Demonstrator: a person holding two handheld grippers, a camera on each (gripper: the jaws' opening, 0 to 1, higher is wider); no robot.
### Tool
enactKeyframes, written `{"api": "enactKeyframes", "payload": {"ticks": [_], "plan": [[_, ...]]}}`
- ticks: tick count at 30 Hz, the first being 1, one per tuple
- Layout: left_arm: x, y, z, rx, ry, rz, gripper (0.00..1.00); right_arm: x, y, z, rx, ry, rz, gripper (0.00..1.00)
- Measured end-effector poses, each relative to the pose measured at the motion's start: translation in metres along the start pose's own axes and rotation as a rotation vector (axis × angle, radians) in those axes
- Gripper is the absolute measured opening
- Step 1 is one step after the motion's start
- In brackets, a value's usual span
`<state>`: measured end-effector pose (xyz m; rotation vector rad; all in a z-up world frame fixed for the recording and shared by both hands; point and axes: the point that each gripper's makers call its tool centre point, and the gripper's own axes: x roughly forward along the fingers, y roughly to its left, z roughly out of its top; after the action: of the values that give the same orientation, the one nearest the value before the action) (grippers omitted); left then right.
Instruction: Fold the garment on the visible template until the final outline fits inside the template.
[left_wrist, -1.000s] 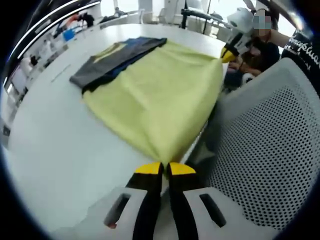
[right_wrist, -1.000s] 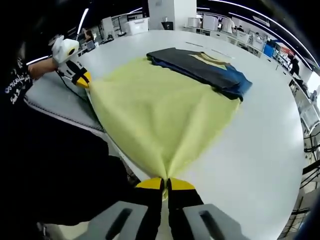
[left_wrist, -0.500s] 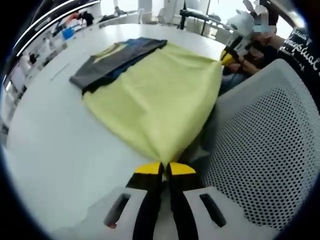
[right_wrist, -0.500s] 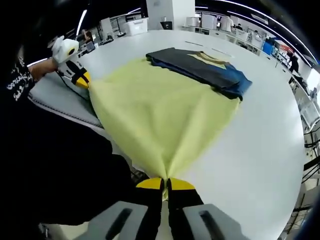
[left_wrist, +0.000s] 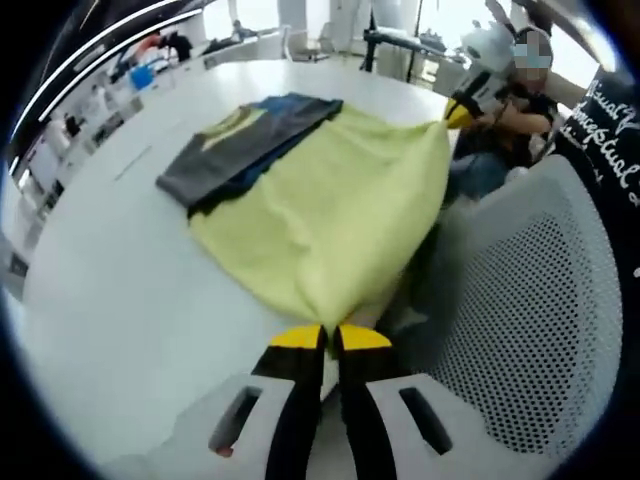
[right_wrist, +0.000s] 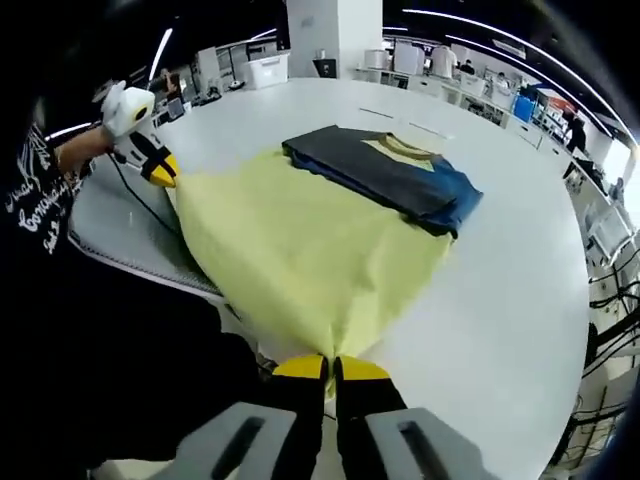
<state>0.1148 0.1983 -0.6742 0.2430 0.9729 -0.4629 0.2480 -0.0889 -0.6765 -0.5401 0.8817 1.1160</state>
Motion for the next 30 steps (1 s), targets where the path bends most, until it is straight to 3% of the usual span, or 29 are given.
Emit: {"api": "enactKeyframes", "payload": {"ticks": [14, 30], "plan": [[-0.022, 0.025, 0.033, -0.096, -0.041, 0.029, 0.01, -0.018, -0.018, 0.038, -0.003, -0.038, -0.02, 0.0], [-0.037, 0.06, 0.076, -0.143, -0.149, 0.091, 0.01, -0.029, -0.044, 0.082, -0.02, -0.087, -0.048, 0.0]]}}
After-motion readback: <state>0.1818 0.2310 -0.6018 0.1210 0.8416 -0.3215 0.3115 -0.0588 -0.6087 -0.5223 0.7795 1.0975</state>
